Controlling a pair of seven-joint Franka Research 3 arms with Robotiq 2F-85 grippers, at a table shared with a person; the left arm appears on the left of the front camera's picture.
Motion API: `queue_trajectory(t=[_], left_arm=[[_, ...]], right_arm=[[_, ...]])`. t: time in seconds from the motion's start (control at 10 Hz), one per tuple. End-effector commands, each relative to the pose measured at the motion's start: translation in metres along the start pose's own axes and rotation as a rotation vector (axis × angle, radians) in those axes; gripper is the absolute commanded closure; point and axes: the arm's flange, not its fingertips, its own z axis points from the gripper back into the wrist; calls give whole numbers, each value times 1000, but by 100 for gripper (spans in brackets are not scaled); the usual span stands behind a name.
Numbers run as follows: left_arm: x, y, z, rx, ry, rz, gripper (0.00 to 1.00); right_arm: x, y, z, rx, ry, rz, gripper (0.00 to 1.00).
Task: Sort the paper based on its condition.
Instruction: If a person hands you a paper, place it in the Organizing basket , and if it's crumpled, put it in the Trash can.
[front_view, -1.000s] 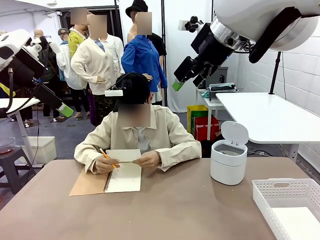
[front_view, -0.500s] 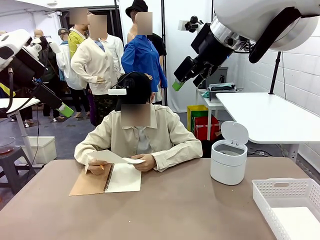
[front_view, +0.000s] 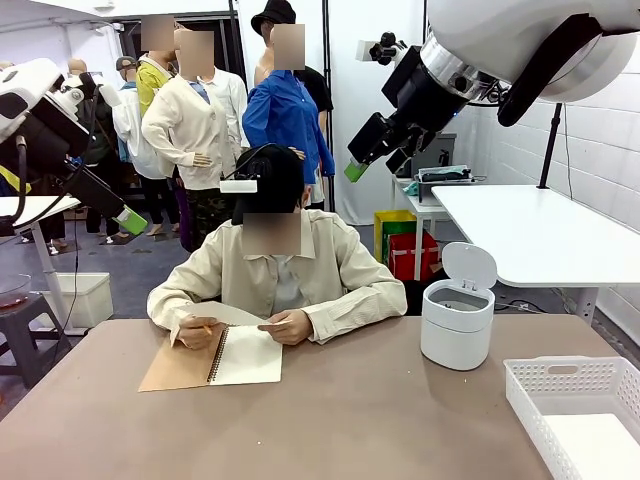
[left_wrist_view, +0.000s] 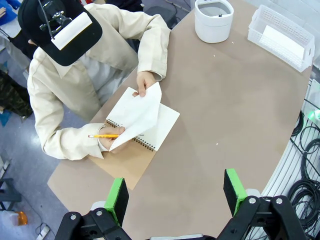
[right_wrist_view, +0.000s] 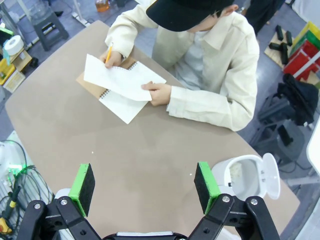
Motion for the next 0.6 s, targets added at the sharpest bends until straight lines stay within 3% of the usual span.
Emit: queue_trajectory(t=[0.0, 0.5], left_arm=[[-1, 1, 1, -1, -2, 1, 0], [-1, 1, 1, -1, -2, 1, 0]], right_arm=[[0, 0, 0, 0, -1, 0, 0], [0, 0, 0, 0, -1, 0, 0]])
